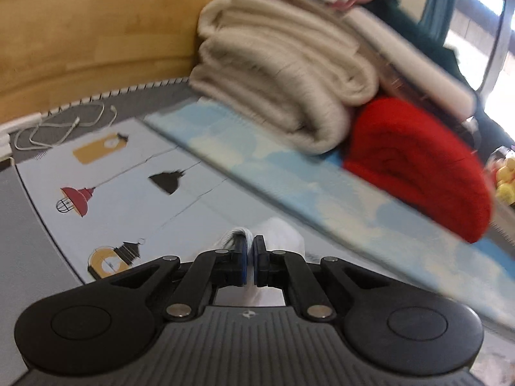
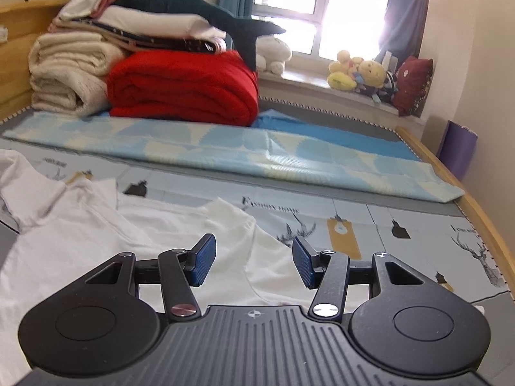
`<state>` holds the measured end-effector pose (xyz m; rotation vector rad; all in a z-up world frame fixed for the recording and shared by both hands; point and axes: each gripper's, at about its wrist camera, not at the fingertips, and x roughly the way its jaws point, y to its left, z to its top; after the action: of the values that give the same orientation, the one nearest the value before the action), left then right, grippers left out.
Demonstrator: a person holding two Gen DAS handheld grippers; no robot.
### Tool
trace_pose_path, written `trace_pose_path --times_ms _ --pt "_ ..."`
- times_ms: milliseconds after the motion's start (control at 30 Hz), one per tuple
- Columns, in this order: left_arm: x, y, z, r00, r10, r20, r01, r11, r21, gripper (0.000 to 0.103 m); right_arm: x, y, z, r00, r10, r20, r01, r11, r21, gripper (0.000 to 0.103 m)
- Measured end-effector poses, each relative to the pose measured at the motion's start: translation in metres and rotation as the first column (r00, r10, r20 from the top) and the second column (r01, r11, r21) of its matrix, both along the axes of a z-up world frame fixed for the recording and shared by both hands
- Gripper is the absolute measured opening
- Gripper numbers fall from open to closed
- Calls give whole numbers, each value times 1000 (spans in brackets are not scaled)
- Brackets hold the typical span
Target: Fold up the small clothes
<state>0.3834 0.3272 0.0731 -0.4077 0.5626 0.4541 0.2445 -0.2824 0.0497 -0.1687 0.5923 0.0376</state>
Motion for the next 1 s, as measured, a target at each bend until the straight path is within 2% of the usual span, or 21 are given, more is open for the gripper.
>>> trace_pose_path --times_ms 133,200,267,333,400,500,600,633,667,700,733,800,833,867,933,1000 --pt "-40 -59 44 997 -48 68 50 998 -35 3 -9 1 13 999 -10 41 8 999 53 53" --pt "-58 -90 54 992 -86 93 93 993 -77 3 -14 1 18 998 -15 55 10 997 82 52" --pt "-68 -121 53 986 -140 85 149 983 -108 3 -21 2 21 998 -13 64 8 996 90 52" --pt "-70 -156 43 974 -224 35 226 970 -84 3 -28 2 22 998 -10 63 4 997 83 52" --pt "-64 -191 27 947 -311 -83 310 950 -19 3 -33 3 20 999 -6 51 3 998 60 52" --pt "-51 -221 -1 901 -401 -166 391 916 -88 3 -37 2 16 1000 4 25 -5 1000 17 48" --pt "-42 -245 -11 877 -450 -170 438 893 -102 3 -41 -5 15 1000 -13 12 13 1000 19 48" --pt "-40 -253 -13 866 -477 -149 462 878 -124 3 -41 -8 15 1000 -23 9 23 999 22 48" --pt "-38 -261 -13 847 -517 -119 499 853 -154 4 -41 -11 13 999 -33 6 33 999 23 48" --pt "-37 -269 -13 821 -564 -88 543 819 -188 4 -40 -13 12 999 -42 1 42 999 22 48" --pt "-33 -277 -15 786 -616 -57 589 773 -236 6 -39 -14 10 999 -50 -5 51 998 22 48" --pt "-28 -285 -17 709 -705 -14 663 673 -327 17 -36 -17 7 998 -65 -22 66 997 30 48" --pt "-28 -288 -16 695 -719 -9 679 660 -321 19 -34 -18 6 997 -70 -30 71 997 41 48" --pt "-29 -288 -13 698 -716 -11 683 671 -288 20 -32 -19 4 997 -73 -40 75 996 53 48" --pt "-27 -278 -12 728 -686 -13 658 704 -266 20 -28 -18 1 995 -79 -59 83 994 77 48" --pt "-24 -255 -16 777 -629 -25 595 747 -297 20 -23 -14 -2 994 -79 -73 86 991 99 48"
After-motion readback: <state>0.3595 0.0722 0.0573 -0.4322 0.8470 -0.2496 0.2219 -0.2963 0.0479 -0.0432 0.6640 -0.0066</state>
